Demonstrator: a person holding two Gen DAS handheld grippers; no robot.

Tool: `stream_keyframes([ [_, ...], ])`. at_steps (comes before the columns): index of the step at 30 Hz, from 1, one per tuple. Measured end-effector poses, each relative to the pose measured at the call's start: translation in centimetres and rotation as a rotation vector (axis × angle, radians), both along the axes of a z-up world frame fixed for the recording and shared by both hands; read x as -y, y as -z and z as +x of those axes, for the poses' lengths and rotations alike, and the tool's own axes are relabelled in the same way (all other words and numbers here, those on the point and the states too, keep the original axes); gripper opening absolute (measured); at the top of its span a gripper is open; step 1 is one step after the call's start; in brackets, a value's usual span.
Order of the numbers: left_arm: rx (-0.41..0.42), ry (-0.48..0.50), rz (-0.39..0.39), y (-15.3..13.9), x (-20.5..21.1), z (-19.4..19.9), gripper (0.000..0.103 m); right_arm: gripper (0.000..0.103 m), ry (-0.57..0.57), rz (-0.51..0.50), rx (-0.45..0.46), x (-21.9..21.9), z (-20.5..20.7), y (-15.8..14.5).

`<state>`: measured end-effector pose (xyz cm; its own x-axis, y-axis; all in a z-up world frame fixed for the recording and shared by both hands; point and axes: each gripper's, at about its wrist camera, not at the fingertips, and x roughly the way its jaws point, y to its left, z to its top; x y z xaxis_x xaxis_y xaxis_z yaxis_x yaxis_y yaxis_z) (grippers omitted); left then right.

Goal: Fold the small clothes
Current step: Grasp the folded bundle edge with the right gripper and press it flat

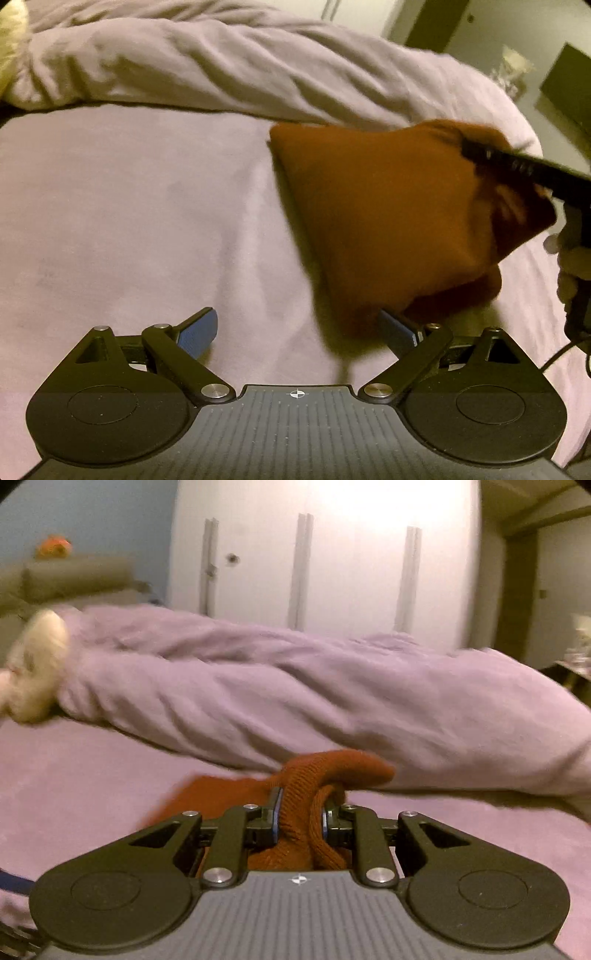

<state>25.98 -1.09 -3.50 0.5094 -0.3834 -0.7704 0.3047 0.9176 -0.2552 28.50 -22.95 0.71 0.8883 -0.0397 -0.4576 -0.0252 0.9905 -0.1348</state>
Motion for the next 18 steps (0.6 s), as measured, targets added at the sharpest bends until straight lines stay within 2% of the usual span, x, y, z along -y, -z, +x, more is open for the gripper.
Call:
stream_keyframes([
  [2,-0.025,0.021,0.012,0.6,1.2,0.2,0.097,0.019,0.042,-0.025,-0.053,1.5,0.1,2.0],
  [4,-0.027,0.032,0.032,0.8,2.2,-0.1,0.097,0.026,0.068,0.041,-0.139,3.4,0.4,4.2],
  [5,-0.018,0.043,0.038,0.7,2.5,-0.2,0.097,0.028,0.087,0.092,-0.140,4.3,0.1,4.8],
  [7,-0.012,0.056,0.033,0.5,2.7,-0.6,0.097,0.038,0.138,0.223,-0.100,6.1,-1.5,4.5],
  [11,-0.009,0.034,0.016,-0.1,2.4,-0.9,0.097,0.052,0.196,0.437,-0.014,8.5,-6.8,3.7],
  [13,-0.008,0.032,0.012,-0.2,2.8,-0.8,0.097,0.053,0.215,0.509,-0.012,9.0,-9.0,4.4],
  [18,-0.017,0.007,0.044,0.3,4.4,-0.3,0.097,0.053,0.223,0.797,-0.093,9.9,-11.6,7.4],
])
